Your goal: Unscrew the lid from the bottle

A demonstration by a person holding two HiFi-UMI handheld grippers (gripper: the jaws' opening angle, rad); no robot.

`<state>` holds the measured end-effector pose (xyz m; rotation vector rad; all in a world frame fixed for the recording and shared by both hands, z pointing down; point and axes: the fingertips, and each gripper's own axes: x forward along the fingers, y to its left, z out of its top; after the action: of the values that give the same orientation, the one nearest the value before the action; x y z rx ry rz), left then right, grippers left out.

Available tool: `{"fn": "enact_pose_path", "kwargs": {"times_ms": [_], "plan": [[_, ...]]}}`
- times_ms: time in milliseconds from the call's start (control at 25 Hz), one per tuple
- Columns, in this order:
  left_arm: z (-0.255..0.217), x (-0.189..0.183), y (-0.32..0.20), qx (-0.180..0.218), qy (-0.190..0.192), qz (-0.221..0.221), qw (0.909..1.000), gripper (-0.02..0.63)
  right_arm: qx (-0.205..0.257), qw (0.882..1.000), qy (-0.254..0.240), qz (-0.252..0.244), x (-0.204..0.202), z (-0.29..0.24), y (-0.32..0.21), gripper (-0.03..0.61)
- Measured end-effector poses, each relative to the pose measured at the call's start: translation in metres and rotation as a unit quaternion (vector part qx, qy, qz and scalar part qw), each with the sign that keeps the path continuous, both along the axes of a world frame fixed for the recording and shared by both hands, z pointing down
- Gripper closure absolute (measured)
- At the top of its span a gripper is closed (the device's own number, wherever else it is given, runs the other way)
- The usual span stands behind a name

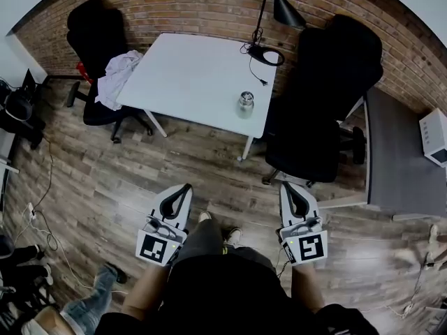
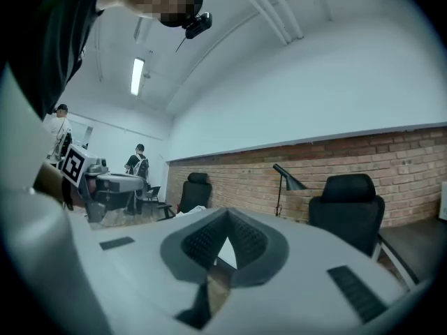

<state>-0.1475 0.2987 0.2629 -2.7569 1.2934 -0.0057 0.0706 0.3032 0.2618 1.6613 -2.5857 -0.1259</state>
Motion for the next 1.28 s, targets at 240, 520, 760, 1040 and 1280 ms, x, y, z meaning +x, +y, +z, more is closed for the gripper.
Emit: {"fn": "enact_pose_path", "kwargs": {"times_ms": [240,520,760,1040,1280], "plan": [[0.012,0.009,-0.024,-0.006,-0.001,0.013,0.9999,0.589,-0.016,1.0,0.006,0.003,0.0,0.018,-0.016,0.565],[0.027,0.02,-0.086,-0.026,0.012,0.045,0.9986,0.589,-0.037,0.999,0.018,0.03,0.005,0.027,-0.065,0.565],[0.018,0.019,-0.171,-0.026,0.032,0.067,0.9969,0.589,-0.031,0.998,0.042,0.038,-0.005,0.003,-0.142,0.565],[0.009,0.012,-0.255,-0.027,0.045,0.105,0.9931,0.589,-0.032,0.995,0.055,0.071,-0.02,-0.016,-0.213,0.565],[0.02,0.022,-0.297,-0.042,0.047,0.134,0.989,0.589,-0.066,0.991,0.056,0.106,-0.012,-0.003,-0.233,0.565]]}}
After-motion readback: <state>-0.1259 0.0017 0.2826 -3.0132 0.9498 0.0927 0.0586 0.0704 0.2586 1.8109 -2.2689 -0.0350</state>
